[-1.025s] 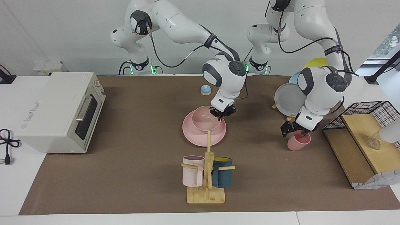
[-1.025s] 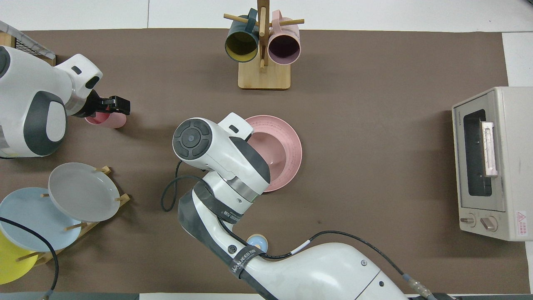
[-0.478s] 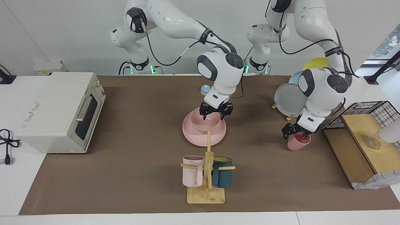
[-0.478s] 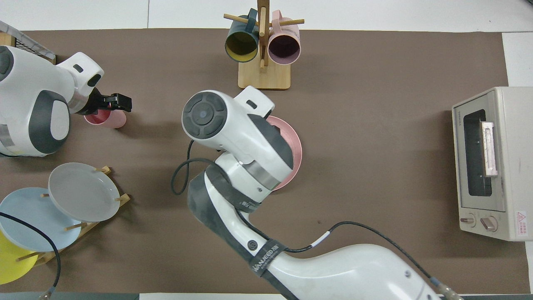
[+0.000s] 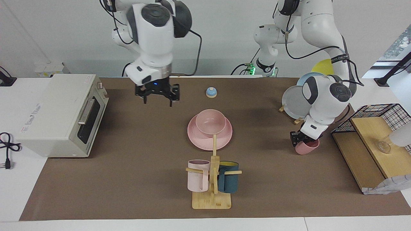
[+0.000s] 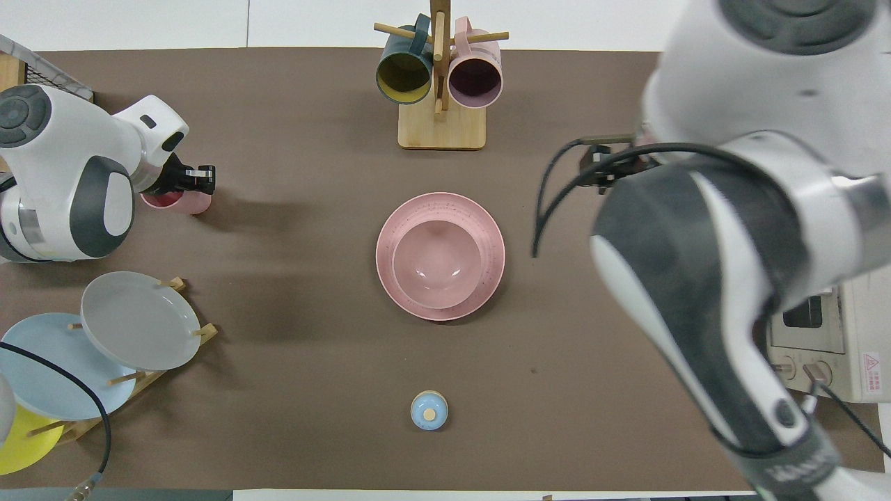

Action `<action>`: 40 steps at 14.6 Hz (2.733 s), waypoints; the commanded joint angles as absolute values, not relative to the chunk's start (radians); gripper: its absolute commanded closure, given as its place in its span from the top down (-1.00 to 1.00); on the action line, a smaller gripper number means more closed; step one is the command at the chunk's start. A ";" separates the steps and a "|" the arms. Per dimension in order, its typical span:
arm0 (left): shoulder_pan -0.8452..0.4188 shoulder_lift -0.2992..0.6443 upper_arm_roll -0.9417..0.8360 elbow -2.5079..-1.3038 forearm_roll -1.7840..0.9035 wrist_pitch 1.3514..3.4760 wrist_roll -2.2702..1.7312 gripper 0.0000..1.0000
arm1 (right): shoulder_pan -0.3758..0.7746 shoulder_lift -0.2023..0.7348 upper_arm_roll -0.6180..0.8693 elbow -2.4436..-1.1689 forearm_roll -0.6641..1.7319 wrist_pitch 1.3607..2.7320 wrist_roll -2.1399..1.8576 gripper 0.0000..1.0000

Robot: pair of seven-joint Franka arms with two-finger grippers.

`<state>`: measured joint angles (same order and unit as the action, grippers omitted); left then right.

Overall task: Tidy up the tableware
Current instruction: 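Withdraw the right gripper while the left gripper carries the pink cup over, then lower the pink cup into the pink bowl with the left gripper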

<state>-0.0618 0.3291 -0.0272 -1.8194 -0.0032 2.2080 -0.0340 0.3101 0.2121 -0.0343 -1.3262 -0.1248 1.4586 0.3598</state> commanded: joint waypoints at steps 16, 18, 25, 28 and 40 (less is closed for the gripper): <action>-0.613 0.353 -0.031 -1.357 -0.063 1.730 -0.952 -1.00 | 0.048 -0.023 -0.020 -1.661 -0.052 1.542 0.094 1.00; -0.679 0.350 -0.028 -1.445 -0.055 1.813 -1.008 -1.00 | 0.057 -0.031 -0.020 -1.670 -0.054 1.539 0.078 1.00; -0.752 0.390 -0.028 -1.557 -0.037 1.954 -1.109 -1.00 | 0.055 -0.032 -0.017 -1.661 -0.055 1.537 0.077 1.00; -0.758 0.419 -0.028 -1.568 -0.037 1.992 -1.111 -1.00 | 0.060 -0.032 -0.017 -1.661 -0.055 1.540 0.078 1.00; -0.753 0.445 -0.029 -1.606 0.008 2.075 -1.094 -0.91 | -0.004 -0.028 -0.026 -1.626 -0.029 1.537 0.080 1.00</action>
<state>-0.7389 0.4479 -0.0452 -1.5921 -0.0149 2.0556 -1.0965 0.0524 -0.0238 -0.0285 -1.6321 -0.0624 1.5229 0.1041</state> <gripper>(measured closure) 0.952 0.000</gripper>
